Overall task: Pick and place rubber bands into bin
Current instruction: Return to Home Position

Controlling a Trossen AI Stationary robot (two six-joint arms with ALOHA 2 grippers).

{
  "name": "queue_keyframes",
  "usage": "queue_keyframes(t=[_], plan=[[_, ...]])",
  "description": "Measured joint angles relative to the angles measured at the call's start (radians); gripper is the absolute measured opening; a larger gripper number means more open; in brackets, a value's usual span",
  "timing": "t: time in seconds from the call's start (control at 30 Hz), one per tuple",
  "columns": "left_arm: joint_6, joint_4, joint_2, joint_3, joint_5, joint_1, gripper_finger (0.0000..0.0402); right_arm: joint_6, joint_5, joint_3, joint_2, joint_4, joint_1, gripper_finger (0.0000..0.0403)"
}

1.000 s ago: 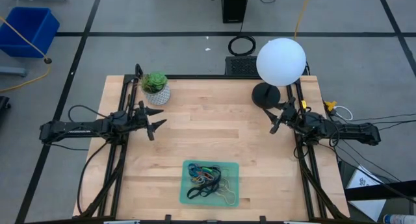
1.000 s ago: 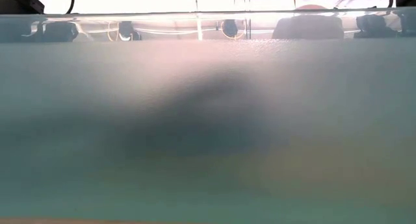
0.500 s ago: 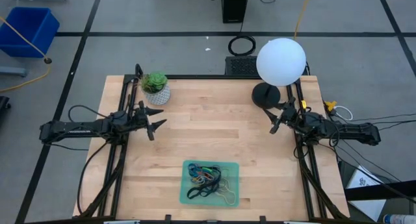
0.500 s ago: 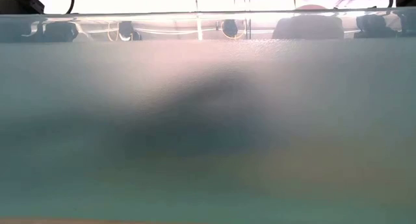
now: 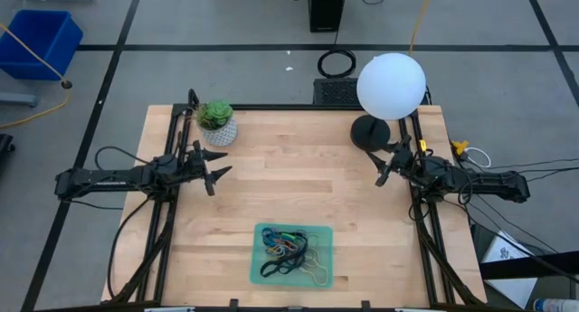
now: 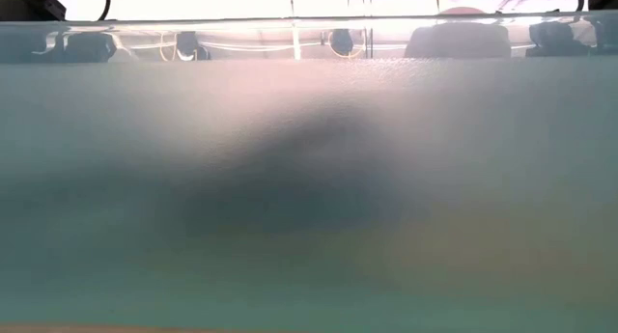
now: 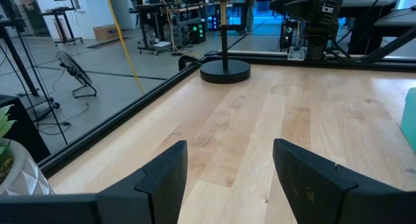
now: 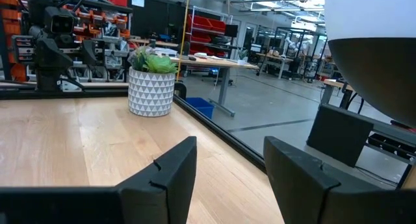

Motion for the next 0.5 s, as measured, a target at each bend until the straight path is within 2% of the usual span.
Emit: queue_keyframes(t=[0.5], plan=[[0.000,0.000,0.000,0.000,0.000,0.000,0.0235,0.000,0.000,0.000,0.000,0.000,0.000,0.0172]])
